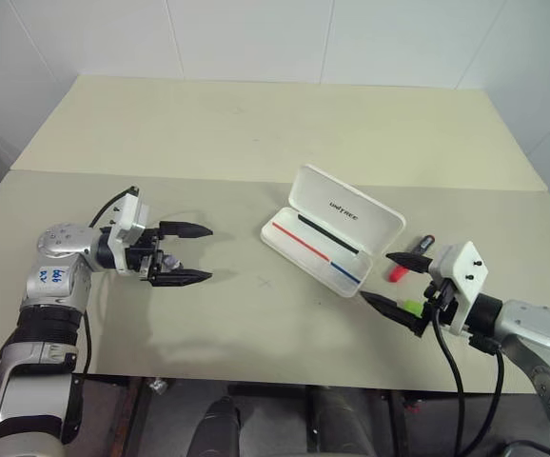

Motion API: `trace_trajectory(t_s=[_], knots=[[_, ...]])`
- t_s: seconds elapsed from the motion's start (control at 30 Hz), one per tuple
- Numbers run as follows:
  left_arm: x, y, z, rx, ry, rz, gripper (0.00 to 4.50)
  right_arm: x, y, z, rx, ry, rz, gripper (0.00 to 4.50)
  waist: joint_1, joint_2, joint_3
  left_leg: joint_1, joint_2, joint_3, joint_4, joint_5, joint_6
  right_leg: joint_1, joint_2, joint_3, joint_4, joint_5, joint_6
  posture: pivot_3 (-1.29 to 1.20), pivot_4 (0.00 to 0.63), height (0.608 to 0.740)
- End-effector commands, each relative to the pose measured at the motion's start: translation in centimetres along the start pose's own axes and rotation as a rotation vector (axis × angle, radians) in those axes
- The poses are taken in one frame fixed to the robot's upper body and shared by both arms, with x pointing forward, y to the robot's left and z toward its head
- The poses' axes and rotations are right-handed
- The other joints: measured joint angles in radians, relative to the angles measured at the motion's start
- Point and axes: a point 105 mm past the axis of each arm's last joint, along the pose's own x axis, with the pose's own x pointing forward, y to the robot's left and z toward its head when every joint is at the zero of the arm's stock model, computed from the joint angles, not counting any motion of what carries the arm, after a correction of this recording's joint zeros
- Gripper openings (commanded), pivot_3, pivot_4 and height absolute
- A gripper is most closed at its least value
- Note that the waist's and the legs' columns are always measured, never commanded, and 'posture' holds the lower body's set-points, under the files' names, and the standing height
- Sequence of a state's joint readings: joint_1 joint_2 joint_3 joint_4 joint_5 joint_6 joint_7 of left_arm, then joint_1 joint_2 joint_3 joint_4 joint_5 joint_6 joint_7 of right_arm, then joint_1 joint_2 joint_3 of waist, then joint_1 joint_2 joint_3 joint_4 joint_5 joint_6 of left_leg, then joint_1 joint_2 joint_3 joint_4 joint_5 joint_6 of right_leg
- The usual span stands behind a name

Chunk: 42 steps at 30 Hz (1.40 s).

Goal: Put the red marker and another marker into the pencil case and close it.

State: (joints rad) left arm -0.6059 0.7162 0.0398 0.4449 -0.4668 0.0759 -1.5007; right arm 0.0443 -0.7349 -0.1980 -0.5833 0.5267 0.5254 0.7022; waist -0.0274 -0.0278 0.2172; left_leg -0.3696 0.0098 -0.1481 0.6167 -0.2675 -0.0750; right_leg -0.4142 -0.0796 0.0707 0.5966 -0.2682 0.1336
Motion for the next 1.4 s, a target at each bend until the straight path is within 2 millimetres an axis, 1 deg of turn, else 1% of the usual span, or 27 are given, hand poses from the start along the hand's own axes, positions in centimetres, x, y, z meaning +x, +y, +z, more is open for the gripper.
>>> trace_trajectory(t_s=[0.03, 0.13, 0.2, 0.3, 0.33, 0.43, 0.53, 0.6, 0.7, 0.87, 0.93, 1.07, 1.3, 1.4], knots=[[-0.9, 0.0, 2.0, 0.067, -0.014, -0.03, 4.47, 0.6, 0.2, 1.8, -0.045, -0.067, -0.005, 4.5, -0.001, 0.0, 0.0, 0.0, 0.0, 0.0, 0.0, 0.0, 0.0, 0.0, 0.0, 0.0, 0.0, 0.0, 0.0, 0.0, 0.15, 0.74], [-0.9, 0.4, 1.9, 0.083, -0.012, -0.011, 4.47, 1.6, 0.0, 1.6, -0.035, -0.074, -0.001, 4.5, 0.0, 0.0, 0.0, 0.0, 0.0, 0.0, 0.0, 0.0, 0.0, 0.0, 0.0, 0.0, 0.0, 0.0, 0.0, 0.0, 0.15, 0.74], [-0.7, 0.0, 2.0, 0.068, -0.032, -0.025, 4.47, 2.3, 0.4, 1.6, -0.036, -0.059, 0.015, 4.5, 0.0, 0.0, 0.0, 0.0, 0.0, 0.0, 0.0, 0.0, 0.0, 0.0, 0.0, 0.0, 0.0, 0.0, 0.0, 0.0, 0.15, 0.74], [-0.8, 0.0, 1.8, 0.061, -0.037, -0.028, 4.47, 3.3, 0.9, 1.8, -0.003, -0.04, 0.029, 4.5, -0.001, 0.0, 0.0, 0.0, 0.0, 0.0, -0.001, 0.0, 0.0, 0.0, 0.0, 0.0, 0.0, 0.0, 0.0, 0.0, 0.15, 0.74], [-0.8, 0.0, 1.7, 0.061, -0.034, -0.028, 4.47, 3.6, 1.0, 1.6, 0.01, -0.022, 0.029, 4.5, 0.0, 0.0, 0.0, 0.0, 0.0, 0.0, -0.001, 0.0, 0.0, 0.0, 0.0, 0.0, 0.0, 0.001, 0.001, 0.0, 0.15, 0.74], [-0.7, -0.4, 1.9, 0.062, -0.06, -0.037, 4.47, 4.3, 1.5, 0.3, 0.032, 0.096, 0.057, 4.5, 0.0, 0.0, 0.0, 0.0, 0.001, 0.0, -0.001, 0.0, 0.0, 0.0, 0.0, 0.0, 0.0, 0.001, 0.002, 0.0, 0.15, 0.74], [-1.0, -0.8, 2.0, 0.062, -0.07, -0.036, 4.47, 5.2, 2.1, 0.5, 0.028, 0.111, 0.088, 4.5, 0.0, 0.0, 0.0, 0.0, 0.001, 0.0, -0.001, 0.0, 0.0, 0.0, 0.0, 0.0, -0.001, 0.001, 0.001, 0.0, 0.15, 0.74], [-1.3, -0.8, 1.9, 0.065, -0.063, -0.016, 4.47, 5.6, 2.4, 0.4, 0.041, 0.13, 0.111, 4.5, -0.001, 0.0, 0.0, 0.0, 0.001, 0.0, -0.001, 0.0, 0.0, 0.0, 0.0, 0.0, -0.001, 0.001, 0.0, 0.0, 0.15, 0.74], [-1.3, -0.8, 2.0, 0.065, -0.063, -0.005, 4.47, 5.8, 2.7, 0.0, 0.041, 0.157, 0.132, 4.5, 0.0, 0.0, 0.0, 0.0, 0.001, 0.0, -0.002, 0.0, 0.0, 0.0, 0.0, 0.0, -0.001, 0.0, 0.0, 0.0, 0.15, 0.74], [-0.8, -0.3, 2.2, 0.086, -0.068, -0.001, 4.47, 6.2, 2.7, -0.2, 0.046, 0.198, 0.147, 4.5, 0.001, 0.0, 0.0, -0.001, 0.001, 0.0, -0.002, 0.0, 0.0, 0.0, 0.0, 0.0, -0.003, 0.001, 0.0, 0.0, 0.15, 0.74], [-0.7, -0.4, 2.2, 0.088, -0.073, 0.0, 4.47, 6.2, 2.8, -0.6, 0.056, 0.224, 0.156, 4.5, 0.0, 0.0, 0.0, -0.001, 0.001, 0.0, -0.002, 0.0, 0.0, 0.0, 0.0, 0.0, -0.003, 0.001, 0.001, 0.0, 0.15, 0.74], [-0.8, -0.5, 2.1, 0.083, -0.068, 0.003, 4.47, 6.4, 2.8, -1.1, 0.064, 0.265, 0.161, 4.5, 0.0, 0.0, 0.0, -0.001, 0.001, 0.0, -0.003, 0.0, 0.0, 0.0, 0.0, 0.0, -0.003, 0.002, 0.003, 0.0, 0.15, 0.74], [-0.8, -0.5, 2.0, 0.085, -0.063, 0.01, 4.47, 6.3, 2.8, -1.4, 0.069, 0.298, 0.168, 4.5, 0.0, 0.0, 0.0, 0.0, 0.001, 0.0, -0.003, 0.0, 0.0, -0.001, 0.0, 0.0, -0.003, 0.002, 0.003, 0.0, 0.15, 0.74], [-0.7, -0.5, 2.0, 0.087, -0.064, 0.012, 4.5, 6.6, 2.4, -2.2, 0.056, 0.359, 0.143, 3.9, -0.001, 0.0, 0.0, -0.001, 0.001, 0.0, -0.003, 0.0, 0.0, -0.001, 0.0, 0.0, -0.003, 0.002, 0.002, 0.0, 0.15, 0.74]])
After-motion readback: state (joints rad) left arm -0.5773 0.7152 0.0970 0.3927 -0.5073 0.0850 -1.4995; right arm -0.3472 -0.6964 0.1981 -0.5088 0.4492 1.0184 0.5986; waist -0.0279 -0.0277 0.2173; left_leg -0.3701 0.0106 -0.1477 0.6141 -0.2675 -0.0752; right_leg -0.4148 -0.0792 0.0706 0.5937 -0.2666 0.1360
